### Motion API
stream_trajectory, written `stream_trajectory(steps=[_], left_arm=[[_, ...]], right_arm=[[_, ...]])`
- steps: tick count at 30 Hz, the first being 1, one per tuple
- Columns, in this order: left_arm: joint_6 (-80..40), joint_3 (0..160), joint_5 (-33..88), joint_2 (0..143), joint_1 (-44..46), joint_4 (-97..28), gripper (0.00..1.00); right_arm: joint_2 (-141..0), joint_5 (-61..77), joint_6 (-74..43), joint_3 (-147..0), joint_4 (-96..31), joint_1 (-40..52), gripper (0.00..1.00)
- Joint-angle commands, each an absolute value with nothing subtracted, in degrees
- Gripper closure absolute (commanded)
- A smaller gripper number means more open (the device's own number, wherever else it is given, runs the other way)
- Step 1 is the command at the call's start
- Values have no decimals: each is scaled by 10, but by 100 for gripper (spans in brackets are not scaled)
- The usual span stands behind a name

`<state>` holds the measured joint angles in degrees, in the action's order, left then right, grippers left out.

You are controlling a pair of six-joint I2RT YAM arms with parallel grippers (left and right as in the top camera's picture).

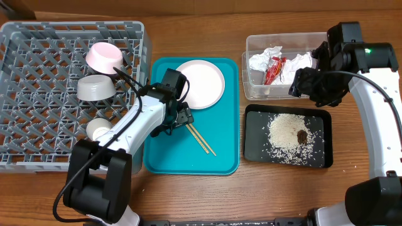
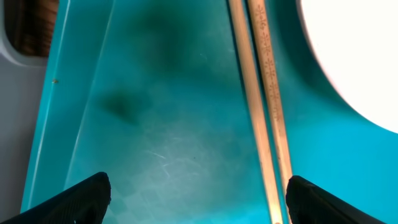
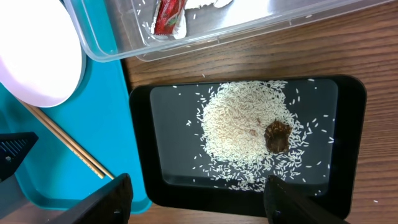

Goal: Sort waste into correct bins and load items into the dishwasher
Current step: 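Grasp one wooden chopstick with the left gripper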

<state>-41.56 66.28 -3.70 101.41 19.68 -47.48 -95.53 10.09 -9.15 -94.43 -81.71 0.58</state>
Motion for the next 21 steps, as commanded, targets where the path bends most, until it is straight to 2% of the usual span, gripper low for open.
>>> stream_trajectory(steps=[1, 21], left_arm=[[-399, 656, -60, 1019, 195, -466, 9], [-373, 652, -70, 1019, 196, -445, 10]], right_arm=[[-943, 102, -89, -956, -816, 8, 31], [-943, 102, -89, -956, -820, 8, 31]])
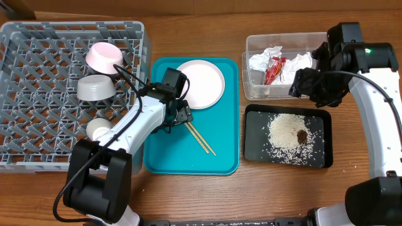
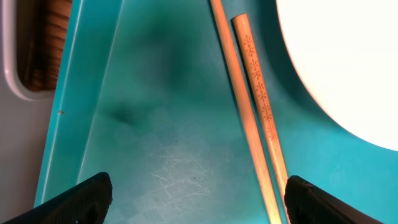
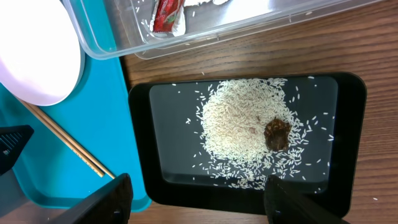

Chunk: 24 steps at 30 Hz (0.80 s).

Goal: Sort waste into correct bins and load items into the dishwasher
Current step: 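Grasp one wooden chopstick with the left gripper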

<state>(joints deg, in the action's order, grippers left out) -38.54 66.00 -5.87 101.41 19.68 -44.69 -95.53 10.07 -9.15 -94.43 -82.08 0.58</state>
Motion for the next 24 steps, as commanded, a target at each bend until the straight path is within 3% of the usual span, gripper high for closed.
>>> stream_trajectory(steps=[1, 18, 21, 24], left_arm=[[-373, 651, -70, 1019, 196, -445, 10], [-372, 650, -57, 1094, 196, -439, 6], [-372, 650, -48, 1094, 195, -454, 16], [-372, 650, -46, 1094, 195, -463, 47]], right_arm=[[-943, 102, -89, -956, -820, 8, 31], [-943, 102, -89, -956, -831, 8, 31], [-943, 102, -89, -956, -831, 8, 31], [-943, 102, -89, -956, -831, 8, 31]])
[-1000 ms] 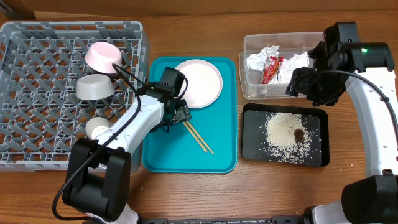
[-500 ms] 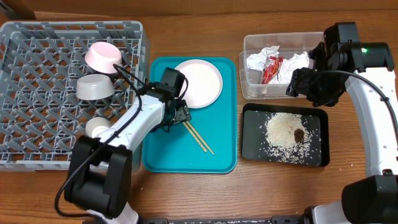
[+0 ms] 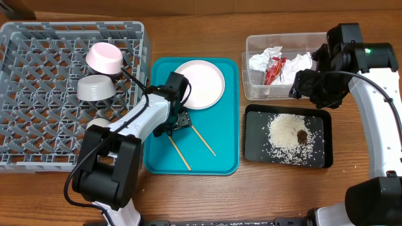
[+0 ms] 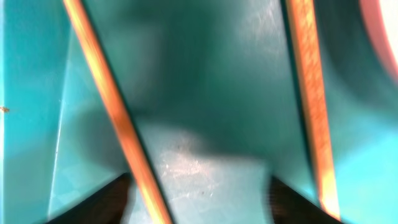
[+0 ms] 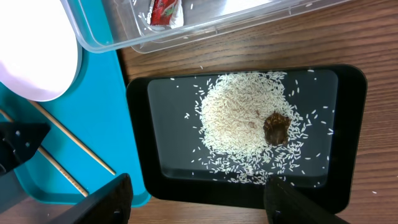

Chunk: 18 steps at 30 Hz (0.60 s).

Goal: Sort waste into correct bins and load items into the dishwasher
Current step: 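Grasp one wooden chopstick with the left gripper, then carry the chopstick with the left gripper into the dish rack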

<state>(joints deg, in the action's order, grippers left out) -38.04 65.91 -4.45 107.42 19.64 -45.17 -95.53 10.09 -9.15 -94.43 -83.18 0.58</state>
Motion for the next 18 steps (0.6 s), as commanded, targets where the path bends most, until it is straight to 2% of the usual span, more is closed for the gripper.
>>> stream_trajectory(steps=[1, 4, 11, 18], left_arm=[[-372, 650, -46, 1094, 195, -463, 55], [-372, 650, -44, 1094, 195, -465, 71], [-372, 651, -44, 1094, 193, -466, 95], [-372, 682, -44, 1064, 176, -491, 96]], right_arm=[[-943, 101, -89, -956, -831, 8, 31], [-943, 102, -89, -956, -831, 8, 31], [-943, 102, -89, -956, -831, 8, 31], [-943, 102, -89, -956, -831, 8, 31]])
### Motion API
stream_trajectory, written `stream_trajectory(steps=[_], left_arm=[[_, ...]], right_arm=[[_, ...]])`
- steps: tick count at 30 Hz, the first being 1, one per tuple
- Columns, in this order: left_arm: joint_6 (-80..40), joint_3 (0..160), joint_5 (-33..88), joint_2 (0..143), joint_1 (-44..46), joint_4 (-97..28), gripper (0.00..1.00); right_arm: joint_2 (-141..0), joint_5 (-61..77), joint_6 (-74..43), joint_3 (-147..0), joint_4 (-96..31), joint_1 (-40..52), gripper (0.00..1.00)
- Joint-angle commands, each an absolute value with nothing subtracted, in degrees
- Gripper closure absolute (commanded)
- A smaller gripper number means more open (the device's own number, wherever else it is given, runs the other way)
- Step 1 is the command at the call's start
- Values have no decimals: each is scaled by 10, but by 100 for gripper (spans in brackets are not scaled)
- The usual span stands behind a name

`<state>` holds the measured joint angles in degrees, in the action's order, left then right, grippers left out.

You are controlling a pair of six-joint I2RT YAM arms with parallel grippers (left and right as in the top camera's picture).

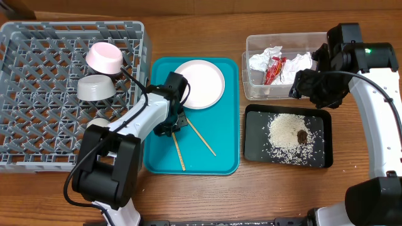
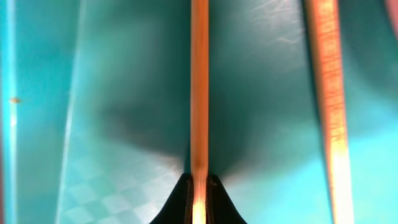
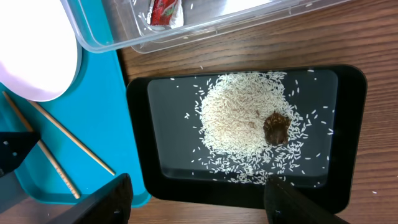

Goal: Sort waste into correct bins and load items into the dishwasher
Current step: 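Carry the chopstick with the left gripper into the dish rack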

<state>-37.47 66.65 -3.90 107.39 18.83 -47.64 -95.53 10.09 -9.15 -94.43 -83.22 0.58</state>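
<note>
My left gripper point(image 1: 174, 125) is low over the teal tray point(image 1: 220, 144) and shut on one wooden chopstick point(image 2: 199, 87), which runs straight out from between the jaws point(image 2: 199, 182). The held chopstick point(image 1: 178, 152) slants toward the tray's front edge. A second chopstick point(image 1: 202, 140) lies loose to its right, also seen as chopstick point(image 2: 328, 93). A white plate point(image 1: 200, 83) sits at the tray's back. My right gripper point(image 3: 196, 208) hangs open above the black tray of rice point(image 3: 245, 127), holding nothing.
A grey dish rack point(image 1: 38, 125) on the left holds a pink bowl point(image 1: 103, 58), a grey bowl point(image 1: 95, 89) and a white cup point(image 1: 97, 129). A clear bin point(image 1: 251, 88) at the back right holds crumpled wrappers point(image 1: 274, 66). A brown scrap point(image 1: 302, 135) lies in the rice.
My left gripper has shut on the left chopstick, which now lies centred between the jaws and a little steeper on the tray. The right arm has not moved.
At first both chopsticks lay side by side on the teal tray with my left gripper open over them. Later they lay apart, one pushed to the left under the still-open gripper. Now the gripper is shut on that one. The right gripper hung open throughout.
</note>
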Motion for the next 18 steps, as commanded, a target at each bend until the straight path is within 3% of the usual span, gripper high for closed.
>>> stream_trajectory(steps=[1, 11, 18], left_arm=[[-365, 691, -44, 1053, 172, -499, 96], [-119, 825, -45, 949, 112, -583, 96], [-14, 856, -53, 948, 36, -560, 96]], right_arm=[[-943, 102, -89, -956, -831, 8, 31], [-943, 102, -89, -956, -831, 8, 31], [-943, 102, -89, -956, -833, 8, 31]])
